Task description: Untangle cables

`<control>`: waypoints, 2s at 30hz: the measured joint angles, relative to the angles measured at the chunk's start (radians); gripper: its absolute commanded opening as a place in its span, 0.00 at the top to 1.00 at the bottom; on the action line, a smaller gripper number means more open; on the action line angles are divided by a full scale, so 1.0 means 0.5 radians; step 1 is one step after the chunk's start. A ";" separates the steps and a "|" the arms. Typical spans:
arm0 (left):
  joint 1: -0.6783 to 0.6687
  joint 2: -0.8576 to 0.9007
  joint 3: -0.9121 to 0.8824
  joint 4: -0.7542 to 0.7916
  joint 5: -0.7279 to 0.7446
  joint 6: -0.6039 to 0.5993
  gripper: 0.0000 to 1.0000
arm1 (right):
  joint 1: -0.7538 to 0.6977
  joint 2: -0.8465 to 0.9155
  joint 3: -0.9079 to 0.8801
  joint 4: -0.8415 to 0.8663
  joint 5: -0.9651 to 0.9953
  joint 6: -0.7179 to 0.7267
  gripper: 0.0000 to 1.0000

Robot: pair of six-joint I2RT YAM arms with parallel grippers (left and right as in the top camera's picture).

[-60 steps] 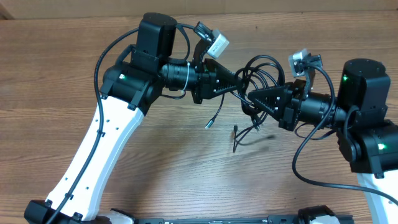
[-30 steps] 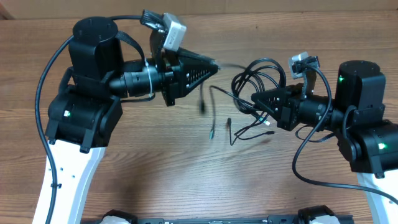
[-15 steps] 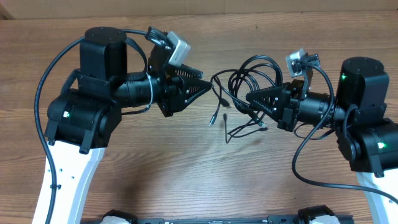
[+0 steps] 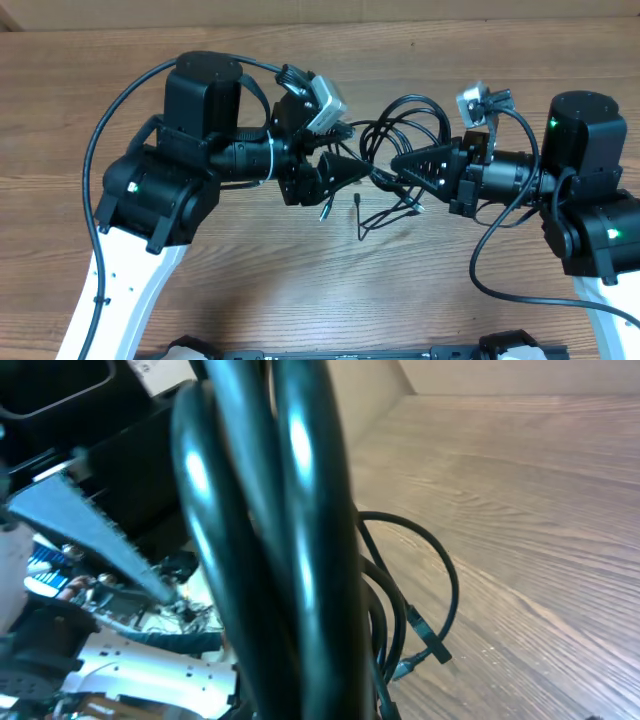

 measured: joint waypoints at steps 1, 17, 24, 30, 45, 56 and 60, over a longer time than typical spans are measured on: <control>0.000 0.017 0.000 0.004 -0.018 0.001 0.39 | 0.000 0.001 0.000 0.001 -0.031 -0.001 0.96; 0.000 0.090 0.000 0.047 -0.040 -0.066 0.72 | 0.000 0.001 0.000 0.001 -0.176 -0.066 0.96; 0.000 0.090 0.000 0.047 -0.023 -0.074 0.75 | 0.000 0.001 0.000 0.036 -0.192 -0.076 0.96; 0.000 0.090 0.000 0.047 0.008 -0.074 0.96 | 0.000 0.001 0.000 0.054 -0.206 -0.080 0.96; -0.014 0.090 0.000 0.069 -0.051 -0.123 0.96 | 0.000 0.001 0.000 0.041 -0.195 -0.091 0.96; -0.053 -0.027 0.000 0.137 -0.349 -0.174 0.96 | -0.003 0.023 0.000 -0.072 -0.061 -0.097 0.96; -0.056 -0.060 -0.001 0.195 -0.362 -0.175 0.96 | -0.002 0.022 0.000 -0.137 -0.043 -0.099 0.96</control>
